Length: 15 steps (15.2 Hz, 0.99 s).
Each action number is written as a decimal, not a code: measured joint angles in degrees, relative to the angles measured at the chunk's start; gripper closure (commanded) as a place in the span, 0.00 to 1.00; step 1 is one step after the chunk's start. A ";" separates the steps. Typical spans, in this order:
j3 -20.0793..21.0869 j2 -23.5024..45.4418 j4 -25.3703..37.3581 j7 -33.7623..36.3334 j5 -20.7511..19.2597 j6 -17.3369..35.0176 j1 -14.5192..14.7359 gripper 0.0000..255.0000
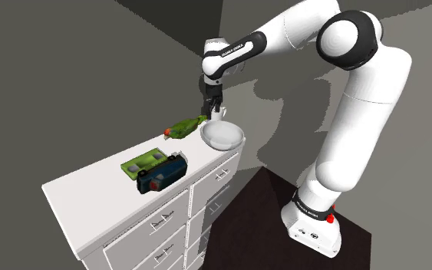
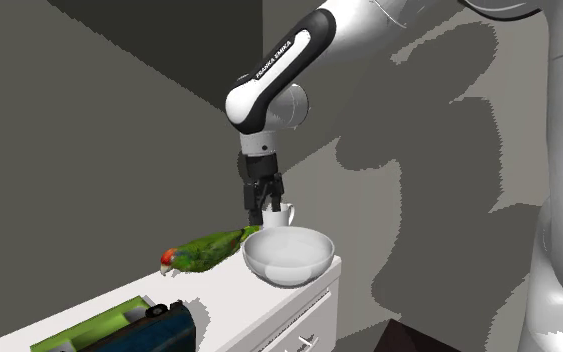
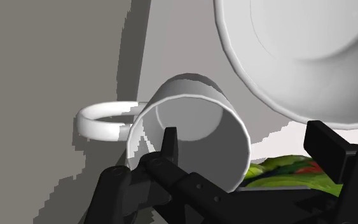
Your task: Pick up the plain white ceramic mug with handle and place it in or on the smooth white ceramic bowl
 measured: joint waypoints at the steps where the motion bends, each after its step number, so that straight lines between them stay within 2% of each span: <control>1: 0.00 0.05 -0.06 0.00 0.01 0.13 0.00 0.00; 5: -0.01 0.12 -0.08 -0.02 0.02 0.24 -0.01 0.00; 6: -0.01 0.12 -0.08 -0.02 0.02 0.24 -0.01 1.00; 15: 0.01 0.11 -0.09 -0.02 0.02 0.24 0.00 1.00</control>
